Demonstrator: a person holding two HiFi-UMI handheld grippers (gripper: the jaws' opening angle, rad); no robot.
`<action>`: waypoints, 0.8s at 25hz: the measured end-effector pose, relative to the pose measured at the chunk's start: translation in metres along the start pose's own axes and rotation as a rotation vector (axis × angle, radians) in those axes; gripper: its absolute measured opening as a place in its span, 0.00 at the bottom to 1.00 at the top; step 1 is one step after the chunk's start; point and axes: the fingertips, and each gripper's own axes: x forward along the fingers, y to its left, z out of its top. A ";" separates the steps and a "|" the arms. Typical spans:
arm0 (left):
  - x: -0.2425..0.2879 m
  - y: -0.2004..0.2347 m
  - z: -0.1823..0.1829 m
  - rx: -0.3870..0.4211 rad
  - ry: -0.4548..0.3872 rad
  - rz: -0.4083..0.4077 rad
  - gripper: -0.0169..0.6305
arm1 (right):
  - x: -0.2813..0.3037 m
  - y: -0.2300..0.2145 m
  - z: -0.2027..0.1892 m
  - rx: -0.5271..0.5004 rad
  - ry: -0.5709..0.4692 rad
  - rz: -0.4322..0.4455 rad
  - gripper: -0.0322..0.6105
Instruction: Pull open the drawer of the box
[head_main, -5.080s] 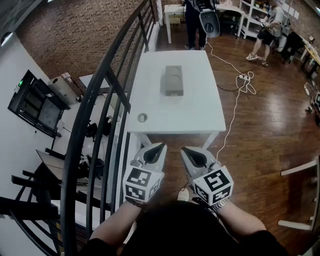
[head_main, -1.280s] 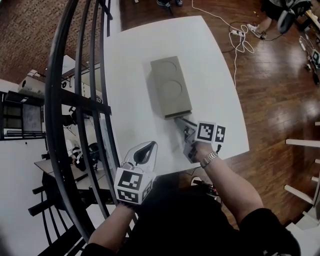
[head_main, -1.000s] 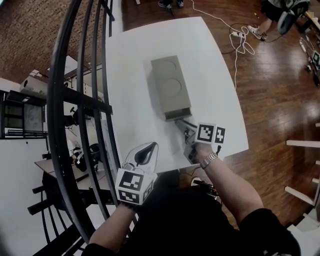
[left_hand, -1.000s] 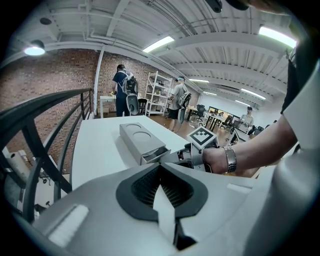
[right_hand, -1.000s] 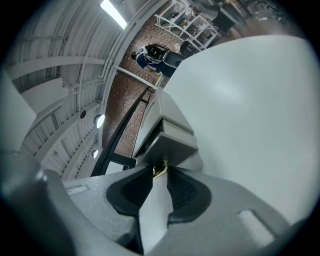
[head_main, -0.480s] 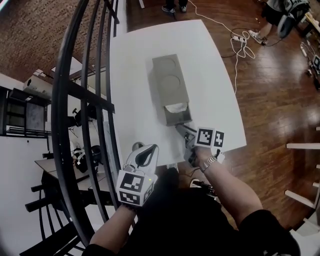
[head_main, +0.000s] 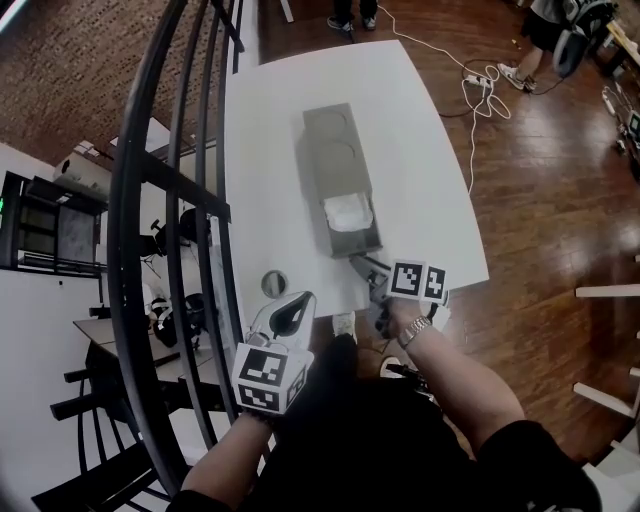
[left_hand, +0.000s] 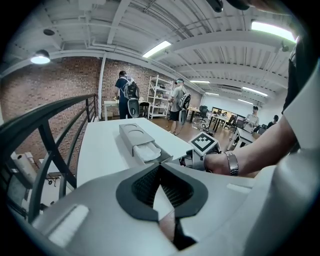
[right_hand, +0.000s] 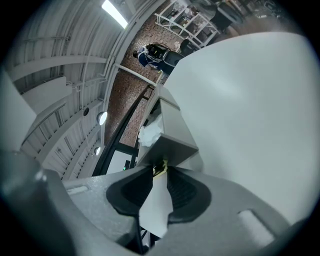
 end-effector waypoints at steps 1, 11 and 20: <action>-0.002 -0.001 -0.001 0.000 -0.001 0.003 0.05 | -0.002 0.000 -0.003 0.000 0.002 0.001 0.17; -0.019 -0.022 -0.016 -0.003 -0.013 0.031 0.05 | -0.020 -0.005 -0.027 -0.005 0.016 0.015 0.17; -0.033 -0.030 -0.021 -0.012 -0.034 0.058 0.05 | -0.028 -0.006 -0.040 -0.017 0.031 0.012 0.17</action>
